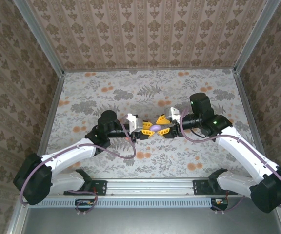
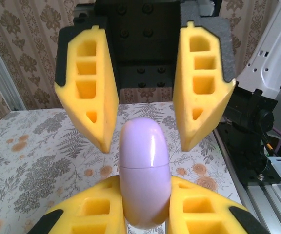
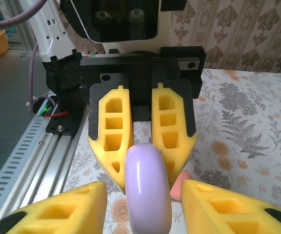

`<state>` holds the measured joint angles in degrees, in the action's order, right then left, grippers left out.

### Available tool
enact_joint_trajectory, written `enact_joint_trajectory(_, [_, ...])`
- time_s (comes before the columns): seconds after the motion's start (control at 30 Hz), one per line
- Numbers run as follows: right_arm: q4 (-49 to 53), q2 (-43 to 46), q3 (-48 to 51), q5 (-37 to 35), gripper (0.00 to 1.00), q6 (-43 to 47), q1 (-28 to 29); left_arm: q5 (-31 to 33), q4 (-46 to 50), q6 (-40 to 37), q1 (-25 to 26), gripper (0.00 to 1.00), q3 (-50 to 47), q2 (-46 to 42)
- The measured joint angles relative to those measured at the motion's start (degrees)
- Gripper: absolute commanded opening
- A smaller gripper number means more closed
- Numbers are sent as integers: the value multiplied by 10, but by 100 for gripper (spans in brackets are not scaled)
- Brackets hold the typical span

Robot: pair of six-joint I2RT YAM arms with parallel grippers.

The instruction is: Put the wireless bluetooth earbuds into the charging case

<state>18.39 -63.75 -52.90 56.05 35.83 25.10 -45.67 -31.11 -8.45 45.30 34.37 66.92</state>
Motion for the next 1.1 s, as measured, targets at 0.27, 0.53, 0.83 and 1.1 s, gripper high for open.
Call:
enact_joint_trajectory(0.27, [16, -5, -13, 8, 14, 8, -1, -6, -20, 14, 0, 35, -3, 0])
enact_joint_trajectory(0.53, [103, -6, -60, -61, 14, 80, 12, 7, 49, -20, 0, 49, -2, -5])
enact_joint_trajectory(0.83, [153, -12, -79, -158, 15, 148, 62, 11, 93, -48, 0, 45, -2, -18])
enact_joint_trajectory(1.1, [152, -28, -79, -156, 16, 150, 70, 11, 92, -49, 1, 37, -1, -18])
